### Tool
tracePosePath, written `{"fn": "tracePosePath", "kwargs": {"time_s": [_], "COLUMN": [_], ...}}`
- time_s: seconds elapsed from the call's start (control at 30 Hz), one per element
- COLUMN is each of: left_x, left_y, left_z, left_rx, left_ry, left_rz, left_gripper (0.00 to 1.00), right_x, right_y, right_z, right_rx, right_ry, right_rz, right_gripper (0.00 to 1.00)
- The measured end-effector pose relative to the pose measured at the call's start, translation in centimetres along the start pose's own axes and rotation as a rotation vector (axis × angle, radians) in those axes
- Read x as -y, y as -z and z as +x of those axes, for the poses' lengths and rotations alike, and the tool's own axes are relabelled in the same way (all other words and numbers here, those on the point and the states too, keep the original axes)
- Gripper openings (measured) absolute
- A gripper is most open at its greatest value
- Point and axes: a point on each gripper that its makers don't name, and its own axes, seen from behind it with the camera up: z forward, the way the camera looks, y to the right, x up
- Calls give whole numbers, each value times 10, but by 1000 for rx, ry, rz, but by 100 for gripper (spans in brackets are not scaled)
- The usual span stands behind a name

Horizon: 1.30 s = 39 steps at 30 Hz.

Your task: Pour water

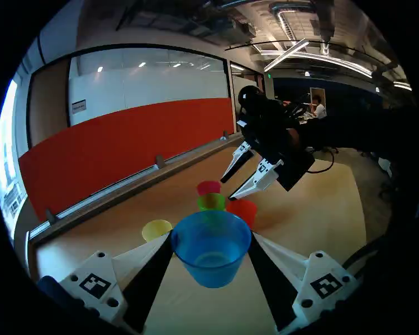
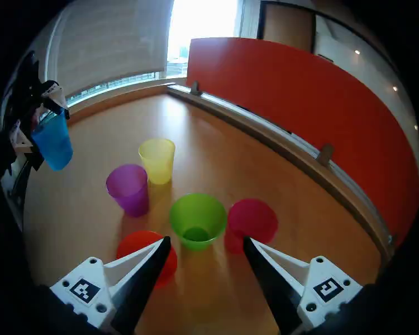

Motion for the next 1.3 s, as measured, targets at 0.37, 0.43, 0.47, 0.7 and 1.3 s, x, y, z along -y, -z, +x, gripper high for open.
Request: {"fn": "tracePosePath", "kwargs": {"time_s": [0.37, 0.43, 0.47, 0.7, 1.3], "left_x": [2, 2, 2, 2, 2], "left_y": [-2, -2, -2, -2, -2], "left_z": [-5, -5, -5, -6, -6], "left_rx": [6, 7, 7, 8, 13], "left_ry": [5, 3, 2, 0, -10], "left_rz": [-2, -2, -2, -4, -4], "left_gripper": [88, 88, 88, 88, 88], "right_x": [-1, 1, 3, 9, 23], "right_y": [-9, -10, -11, -16, -17], "right_z": [-2, -1, -1, 3, 2], "right_rx": [14, 14, 14, 16, 41], "right_ry": [-19, -22, -23, -37, -58], "right_rz": [14, 23, 27, 47, 90], "right_gripper": [100, 100, 100, 100, 100]}}
